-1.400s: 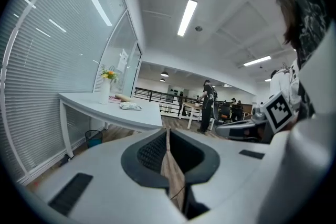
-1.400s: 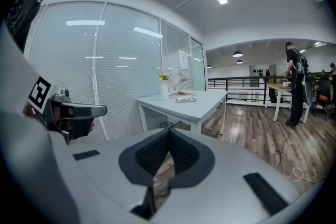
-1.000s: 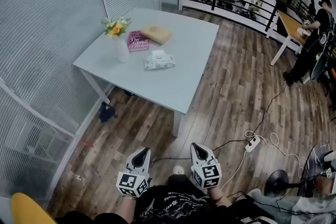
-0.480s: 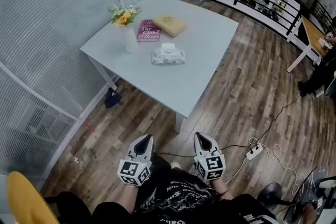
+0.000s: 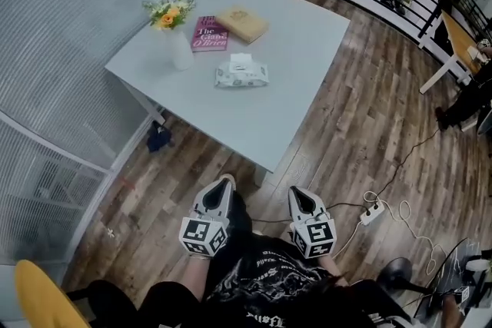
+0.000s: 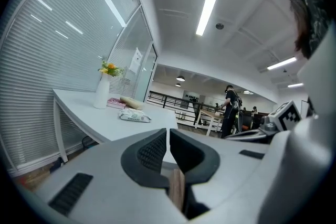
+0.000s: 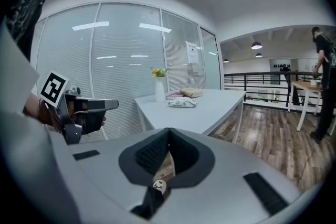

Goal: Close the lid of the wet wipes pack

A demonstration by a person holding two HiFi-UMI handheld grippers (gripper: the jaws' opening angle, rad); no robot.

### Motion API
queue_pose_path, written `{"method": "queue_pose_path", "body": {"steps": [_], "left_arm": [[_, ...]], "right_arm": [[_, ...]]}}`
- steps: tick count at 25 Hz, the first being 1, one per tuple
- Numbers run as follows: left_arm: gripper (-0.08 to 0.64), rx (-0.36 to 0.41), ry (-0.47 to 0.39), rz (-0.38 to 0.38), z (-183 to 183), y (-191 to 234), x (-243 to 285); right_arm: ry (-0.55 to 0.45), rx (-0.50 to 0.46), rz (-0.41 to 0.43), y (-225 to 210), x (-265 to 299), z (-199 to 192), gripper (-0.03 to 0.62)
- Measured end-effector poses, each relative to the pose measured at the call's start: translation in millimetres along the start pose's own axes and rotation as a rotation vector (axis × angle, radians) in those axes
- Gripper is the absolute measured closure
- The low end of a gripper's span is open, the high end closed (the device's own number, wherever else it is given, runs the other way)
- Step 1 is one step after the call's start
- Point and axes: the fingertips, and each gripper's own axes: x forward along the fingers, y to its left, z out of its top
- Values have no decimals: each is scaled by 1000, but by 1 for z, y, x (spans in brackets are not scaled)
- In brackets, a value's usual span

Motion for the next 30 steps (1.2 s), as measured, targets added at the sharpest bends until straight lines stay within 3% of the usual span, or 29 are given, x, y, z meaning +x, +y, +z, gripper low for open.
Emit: {"method": "queue_pose_path", "body": {"steps": [9, 14, 20, 30], "left_arm": [[538, 23, 36, -62, 23, 52, 78], [538, 45, 52, -93, 47, 95, 125], [538, 92, 64, -163, 77, 133, 176], [538, 95, 83, -229, 98, 181, 236]], "right_arm": [[8, 29, -43, -32, 75, 34, 594], [13, 51, -24, -31, 130, 55, 594], [-35, 21, -44, -35, 187, 104, 594], [-5, 33, -90, -47, 258, 128, 594]]}}
